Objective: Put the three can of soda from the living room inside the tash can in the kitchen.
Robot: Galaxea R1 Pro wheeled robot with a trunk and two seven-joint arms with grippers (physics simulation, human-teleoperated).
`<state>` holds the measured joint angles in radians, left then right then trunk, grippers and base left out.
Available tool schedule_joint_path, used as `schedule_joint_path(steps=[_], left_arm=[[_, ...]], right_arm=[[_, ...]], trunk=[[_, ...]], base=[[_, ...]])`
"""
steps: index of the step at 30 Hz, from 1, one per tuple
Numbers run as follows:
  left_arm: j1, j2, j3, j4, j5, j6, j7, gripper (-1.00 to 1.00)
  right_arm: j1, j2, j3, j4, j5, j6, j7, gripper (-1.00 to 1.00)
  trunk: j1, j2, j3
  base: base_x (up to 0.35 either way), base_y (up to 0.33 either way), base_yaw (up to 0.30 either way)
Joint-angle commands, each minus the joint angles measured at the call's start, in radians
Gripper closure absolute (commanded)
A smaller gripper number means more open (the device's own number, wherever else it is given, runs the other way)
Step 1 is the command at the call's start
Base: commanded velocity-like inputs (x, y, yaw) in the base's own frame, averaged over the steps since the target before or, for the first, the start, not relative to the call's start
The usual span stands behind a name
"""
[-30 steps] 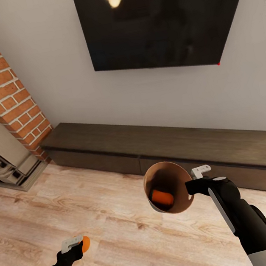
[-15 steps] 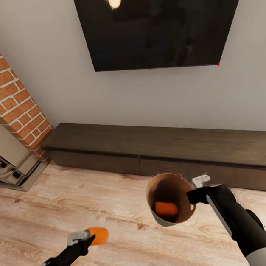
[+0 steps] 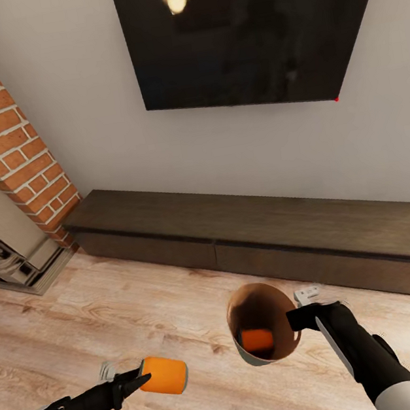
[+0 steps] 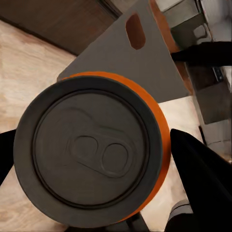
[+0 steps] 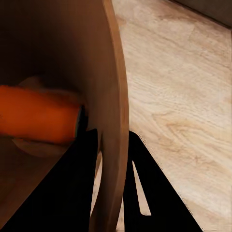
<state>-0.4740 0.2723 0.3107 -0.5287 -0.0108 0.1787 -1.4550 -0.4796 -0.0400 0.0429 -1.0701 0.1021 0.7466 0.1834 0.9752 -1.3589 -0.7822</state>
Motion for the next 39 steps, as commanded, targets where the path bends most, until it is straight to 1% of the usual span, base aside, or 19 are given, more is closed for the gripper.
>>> schedule_joint_path(steps=[1,6,7,8,10,12,17,20,23,25,26,28,29,30,31,32,34,36,39], left_arm=[[0.000,0.000,0.000,0.000,0.000,0.001,-0.019,1.00],[0.000,0.000,0.000,-0.002,0.000,0.011,-0.116,1.00],[0.000,0.000,0.001,-0.003,0.000,0.018,-0.116,1.00],[0.000,-0.001,0.000,-0.026,0.001,0.067,-0.116,1.00],[0.000,-0.001,0.001,-0.067,0.000,0.107,-0.116,1.00],[0.000,-0.001,0.002,-0.092,0.001,0.125,-0.116,1.00],[0.000,-0.001,0.001,-0.108,0.002,0.136,-0.116,1.00],[0.000,-0.001,0.001,-0.112,0.002,0.143,-0.116,1.00],[0.000,-0.003,0.002,-0.155,0.002,0.179,-0.116,1.00],[0.000,-0.003,0.002,-0.163,0.002,0.186,-0.116,1.00],[0.000,-0.004,0.002,-0.168,0.002,0.190,-0.116,1.00],[0.000,-0.004,0.002,-0.173,0.002,0.195,-0.116,1.00],[0.000,-0.004,0.002,-0.174,0.002,0.196,-0.116,1.00],[0.000,-0.004,0.002,-0.176,0.002,0.197,-0.116,1.00],[0.000,-0.004,0.002,-0.177,0.002,0.197,-0.116,1.00],[0.000,-0.005,0.002,-0.182,0.003,0.199,-0.116,1.00],[0.000,-0.007,0.002,-0.187,0.003,0.200,-0.116,1.00],[0.000,-0.011,0.001,-0.190,0.003,0.201,-0.116,1.00],[0.000,-0.028,0.000,-0.191,0.003,0.201,-0.116,1.00]], right_arm=[[-0.001,0.000,0.000,0.000,-0.013,-0.003,0.005,1.00],[-0.001,0.002,0.000,0.027,-0.013,-0.014,0.004,1.00],[-0.001,0.002,0.000,0.034,-0.013,-0.015,0.004,1.00],[-0.001,0.003,0.000,0.057,-0.013,-0.017,0.004,1.00],[-0.001,0.005,0.000,0.078,-0.013,-0.019,0.004,1.00],[-0.001,0.013,0.001,0.105,-0.013,-0.037,0.004,1.00],[-0.002,0.024,0.004,0.162,-0.013,-0.094,0.003,1.00],[-0.003,0.026,0.005,0.174,-0.012,-0.102,0.002,1.00],[-0.009,0.031,0.006,0.207,-0.012,-0.108,0.002,1.00],[-0.020,0.032,0.006,0.229,-0.012,-0.112,0.002,1.00],[-0.036,0.032,0.006,0.263,-0.012,-0.126,0.002,1.00],[-0.068,0.032,0.006,0.349,-0.012,-0.191,0.002,1.00],[-0.076,0.032,0.006,0.371,-0.012,-0.207,0.002,1.00],[-0.089,0.032,0.006,0.411,-0.012,-0.231,-0.002,1.00],[-0.094,0.032,0.006,0.425,-0.012,-0.240,-0.005,1.00],[-0.103,0.033,0.006,0.454,-0.012,-0.257,-0.029,1.00],[-0.109,0.034,0.007,0.473,-0.013,-0.269,-0.064,1.00],[-0.111,0.038,0.007,0.480,-0.013,-0.274,-0.077,1.00],[-0.112,0.043,0.008,0.486,-0.013,-0.277,-0.086,1.00]], trunk=[[0.000,0.000,0.000],[0.000,0.000,0.000],[0.000,0.000,0.000],[0.000,0.000,0.000],[0.000,0.000,0.000],[0.000,0.000,0.000],[0.000,0.000,0.000],[0.000,0.000,0.000],[0.000,0.000,0.000],[0.000,0.000,0.000],[0.000,0.000,0.000],[0.000,0.000,0.000],[0.000,0.000,0.000],[0.000,0.000,0.000],[0.000,0.000,0.000],[0.000,0.000,0.000],[0.000,0.000,0.000],[0.000,0.000,0.000],[0.000,0.000,0.000]], base=[[0.000,0.000,0.000],[0.000,0.000,0.000],[0.000,0.000,0.000],[0.000,0.000,0.000],[0.000,0.000,0.000],[0.000,0.000,0.000],[0.000,0.000,0.000],[0.000,0.000,0.000],[0.000,0.000,0.000],[0.000,0.000,0.000],[0.000,0.000,0.000],[0.000,0.000,0.000],[0.000,0.000,0.000],[0.000,0.000,0.000],[0.000,0.000,0.000],[0.000,0.000,0.000],[0.000,0.000,0.000],[0.000,0.000,0.000],[0.000,0.000,0.000]])
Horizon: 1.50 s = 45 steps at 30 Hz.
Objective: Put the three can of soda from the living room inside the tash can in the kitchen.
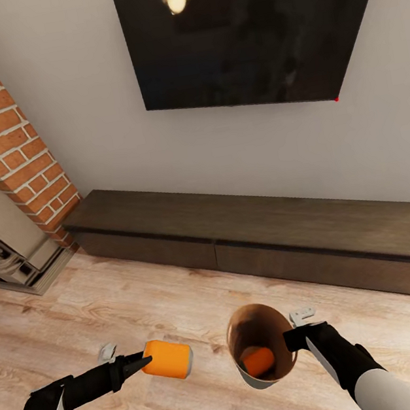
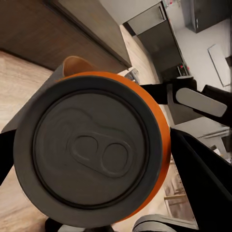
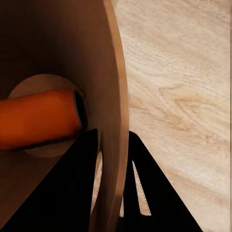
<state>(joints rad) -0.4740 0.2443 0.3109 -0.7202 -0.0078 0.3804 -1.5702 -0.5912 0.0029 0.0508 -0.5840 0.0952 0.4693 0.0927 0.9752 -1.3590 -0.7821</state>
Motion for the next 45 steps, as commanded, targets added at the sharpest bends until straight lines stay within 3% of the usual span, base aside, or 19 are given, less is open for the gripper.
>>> schedule_joint_path(steps=[1,8,15,21,27,35,45], left_arm=[[0.000,-0.009,0.000,0.000,0.000,0.000,-0.001,1.00],[0.000,-0.071,-0.004,-0.023,-0.001,0.012,-0.001,1.00],[0.000,-0.095,-0.004,-0.085,-0.001,0.085,-0.001,1.00],[0.000,-0.154,-0.008,-0.095,-0.001,0.094,-0.001,1.00],[0.000,-0.178,-0.009,-0.096,-0.001,0.095,-0.001,1.00],[0.000,-0.239,-0.008,-0.093,-0.004,0.095,-0.001,1.00],[0.000,-0.277,-0.008,-0.086,-0.008,0.094,-0.001,1.00]], right_arm=[[-0.001,0.001,0.000,0.001,-0.006,0.000,0.003,1.00],[-0.001,0.003,0.000,0.004,-0.006,-0.001,0.000,1.00],[-0.001,0.003,0.000,0.005,-0.006,-0.001,-0.001,1.00],[-0.001,0.004,0.000,0.022,-0.006,-0.003,-0.001,1.00],[-0.001,0.005,0.000,0.024,-0.006,-0.003,-0.001,1.00],[-0.001,0.015,0.000,0.024,-0.006,-0.003,-0.001,1.00],[-0.001,0.025,0.000,0.023,-0.006,-0.003,-0.001,1.00]], trunk=[[0.000,0.000,0.000],[0.000,0.000,0.000],[0.000,0.000,0.000],[0.000,0.000,0.000],[0.000,0.000,0.000],[0.000,0.000,0.000],[0.000,0.000,0.000]], base=[[0.000,0.000,0.000],[0.000,0.000,0.000],[0.000,0.000,0.000],[0.000,0.000,0.000],[0.000,0.000,0.000],[0.000,0.000,0.000],[0.000,0.000,0.000]])
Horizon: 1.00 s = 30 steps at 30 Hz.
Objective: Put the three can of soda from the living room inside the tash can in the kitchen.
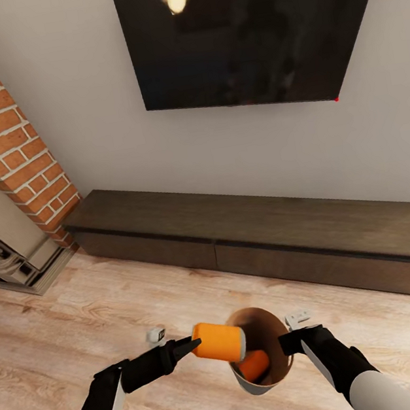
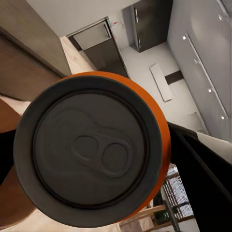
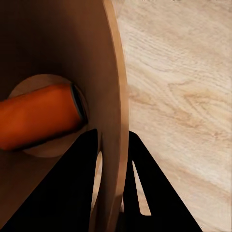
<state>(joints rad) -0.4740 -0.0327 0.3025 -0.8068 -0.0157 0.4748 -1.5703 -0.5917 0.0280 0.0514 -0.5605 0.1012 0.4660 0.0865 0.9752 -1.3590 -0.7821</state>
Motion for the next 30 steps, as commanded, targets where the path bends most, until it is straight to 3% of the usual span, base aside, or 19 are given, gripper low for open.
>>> schedule_joint_path(steps=[1,11,17,19,22,25,27,30], left_arm=[[0.000,-0.001,0.000,0.001,-0.001,0.000,-0.001,1.00],[0.000,-0.019,0.000,0.003,-0.004,-0.004,0.003,1.00],[0.000,-0.031,-0.008,0.002,-0.004,-0.006,0.088,1.00],[0.000,-0.032,-0.055,0.000,-0.004,-0.007,0.138,1.00],[0.000,-0.033,-0.092,-0.003,-0.003,-0.008,0.192,1.00],[0.000,-0.033,-0.108,-0.003,-0.003,-0.008,0.226,1.00],[0.000,-0.033,-0.119,-0.003,-0.003,-0.008,0.291,1.00],[0.000,-0.033,-0.138,-0.005,-0.003,-0.008,0.335,1.00]], right_arm=[[0.000,0.001,-0.001,-0.001,-0.012,0.000,0.005,1.00],[0.000,0.027,-0.001,-0.002,-0.012,0.000,-0.032,1.00],[0.000,0.036,-0.001,-0.005,-0.012,0.001,-0.038,1.00],[0.000,0.040,-0.001,-0.006,-0.012,0.002,-0.052,1.00],[0.000,0.045,0.000,-0.007,-0.012,0.002,-0.097,1.00],[0.000,0.049,0.002,-0.007,-0.012,0.002,-0.122,1.00],[0.000,0.053,0.038,-0.007,-0.012,0.002,-0.135,1.00],[0.000,0.053,0.071,-0.007,-0.012,0.003,-0.140,1.00]], trunk=[[0.000,0.000,0.000],[0.000,0.000,0.000],[0.000,0.000,0.000],[0.000,0.000,0.000],[0.000,0.000,0.000],[0.000,0.000,0.000],[0.000,0.000,0.000],[0.000,0.000,0.000]], base=[[0.000,0.000,0.000],[0.000,0.000,0.000],[0.000,0.000,0.000],[0.000,0.000,0.000],[0.000,0.000,0.000],[0.000,0.000,0.000],[0.000,0.000,0.000],[0.000,0.000,0.000]])
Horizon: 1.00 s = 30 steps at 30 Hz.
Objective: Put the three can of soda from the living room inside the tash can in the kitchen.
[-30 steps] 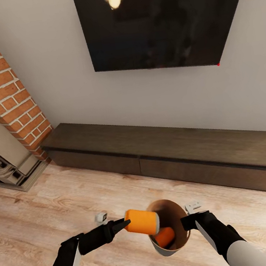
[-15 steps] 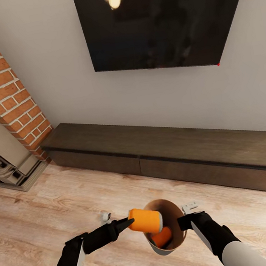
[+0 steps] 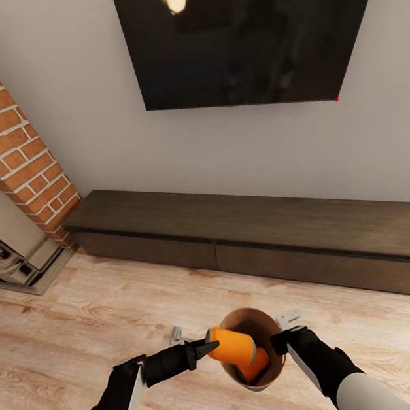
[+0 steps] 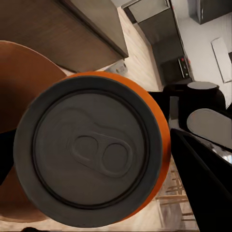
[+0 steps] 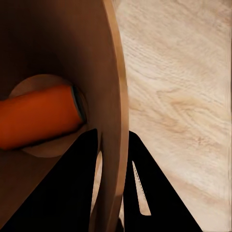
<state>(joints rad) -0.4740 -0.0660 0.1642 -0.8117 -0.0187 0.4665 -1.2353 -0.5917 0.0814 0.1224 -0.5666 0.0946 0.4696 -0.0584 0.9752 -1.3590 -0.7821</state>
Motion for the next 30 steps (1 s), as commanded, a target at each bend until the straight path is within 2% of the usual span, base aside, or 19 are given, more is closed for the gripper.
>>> schedule_joint_path(steps=[1,9,16,18,20,25,30], left_arm=[[0.000,0.000,-0.007,-0.001,0.000,0.000,0.008,1.00],[0.000,-0.002,-0.019,-0.017,0.000,0.000,0.024,1.00],[0.000,-0.018,-0.022,-0.026,-0.004,0.000,0.034,1.00],[0.000,-0.019,-0.022,-0.027,-0.003,0.000,0.068,1.00],[0.000,-0.020,-0.021,-0.026,-0.001,-0.005,0.134,1.00],[0.000,-0.020,-0.030,-0.024,-0.001,-0.033,0.186,1.00],[0.000,-0.020,-0.037,-0.022,-0.002,-0.041,0.209,1.00]], right_arm=[[0.000,0.001,0.005,-0.001,-0.006,0.000,0.004,1.00],[0.000,0.001,0.015,-0.001,-0.006,0.000,0.001,1.00],[0.000,0.001,0.016,-0.001,-0.006,0.001,0.000,1.00],[0.000,0.001,0.017,-0.001,-0.006,0.001,0.000,1.00],[0.000,0.001,0.017,-0.001,-0.006,0.001,0.000,1.00],[0.000,0.001,0.017,-0.001,-0.006,0.001,0.000,1.00],[0.000,0.001,0.017,-0.001,-0.006,0.001,0.000,1.00]], trunk=[[0.000,0.000,0.000],[0.000,0.000,0.000],[0.000,0.000,0.000],[0.000,0.000,0.000],[0.000,0.000,0.000],[0.000,0.000,0.000],[0.000,0.000,0.000]], base=[[0.000,0.000,0.000],[0.000,0.000,0.000],[0.000,0.000,0.000],[0.000,0.000,0.000],[0.000,0.000,0.000],[0.000,0.000,0.000],[0.000,0.000,0.000]])
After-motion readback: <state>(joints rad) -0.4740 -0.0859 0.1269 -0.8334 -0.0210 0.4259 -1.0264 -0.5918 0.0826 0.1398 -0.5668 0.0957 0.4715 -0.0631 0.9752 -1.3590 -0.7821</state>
